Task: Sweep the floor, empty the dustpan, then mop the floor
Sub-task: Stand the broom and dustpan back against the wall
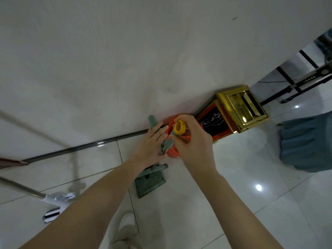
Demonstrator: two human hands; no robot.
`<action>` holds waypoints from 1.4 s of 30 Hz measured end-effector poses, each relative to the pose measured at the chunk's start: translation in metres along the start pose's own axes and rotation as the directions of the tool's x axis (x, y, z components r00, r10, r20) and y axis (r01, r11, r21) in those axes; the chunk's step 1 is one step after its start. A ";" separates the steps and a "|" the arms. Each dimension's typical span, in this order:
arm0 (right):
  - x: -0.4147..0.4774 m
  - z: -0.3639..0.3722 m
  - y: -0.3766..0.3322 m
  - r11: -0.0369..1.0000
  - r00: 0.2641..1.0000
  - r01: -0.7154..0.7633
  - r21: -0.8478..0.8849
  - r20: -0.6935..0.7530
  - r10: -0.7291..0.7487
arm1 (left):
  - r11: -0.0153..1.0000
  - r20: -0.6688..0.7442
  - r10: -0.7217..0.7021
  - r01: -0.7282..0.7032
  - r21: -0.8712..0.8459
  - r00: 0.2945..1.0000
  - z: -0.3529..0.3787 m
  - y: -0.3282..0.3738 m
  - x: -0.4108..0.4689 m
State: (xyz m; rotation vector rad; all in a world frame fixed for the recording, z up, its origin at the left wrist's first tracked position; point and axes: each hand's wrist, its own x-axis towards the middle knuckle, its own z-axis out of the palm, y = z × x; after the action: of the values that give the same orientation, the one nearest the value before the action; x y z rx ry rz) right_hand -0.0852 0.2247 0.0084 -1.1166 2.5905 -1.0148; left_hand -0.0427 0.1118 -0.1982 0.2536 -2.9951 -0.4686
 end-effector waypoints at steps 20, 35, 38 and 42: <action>0.029 0.003 0.003 1.000 0.996 -0.013 -0.024 -0.084 0.011 | 0.942 -0.015 -0.297 0.290 -0.170 0.955 -0.024 0.003 0.010; 0.098 0.015 0.004 0.999 0.999 0.036 -0.033 -0.036 -0.037 | 0.923 0.135 -0.289 0.313 -0.223 0.948 -0.042 -0.027 0.052; 0.101 0.016 0.005 0.998 0.999 0.053 -0.037 -0.007 -0.053 | 0.929 0.153 -0.280 0.307 -0.205 0.948 -0.050 -0.031 0.050; 0.095 0.012 0.009 0.993 0.995 0.096 -0.066 0.033 -0.094 | 0.920 0.154 -0.307 0.335 -0.205 0.939 -0.061 -0.032 0.037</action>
State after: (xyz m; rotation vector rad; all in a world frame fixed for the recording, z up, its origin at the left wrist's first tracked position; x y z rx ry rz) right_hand -0.1537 0.1571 0.0057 -1.2718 2.5884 -0.9283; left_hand -0.0663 0.0574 -0.1477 0.7280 -2.9802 -0.8835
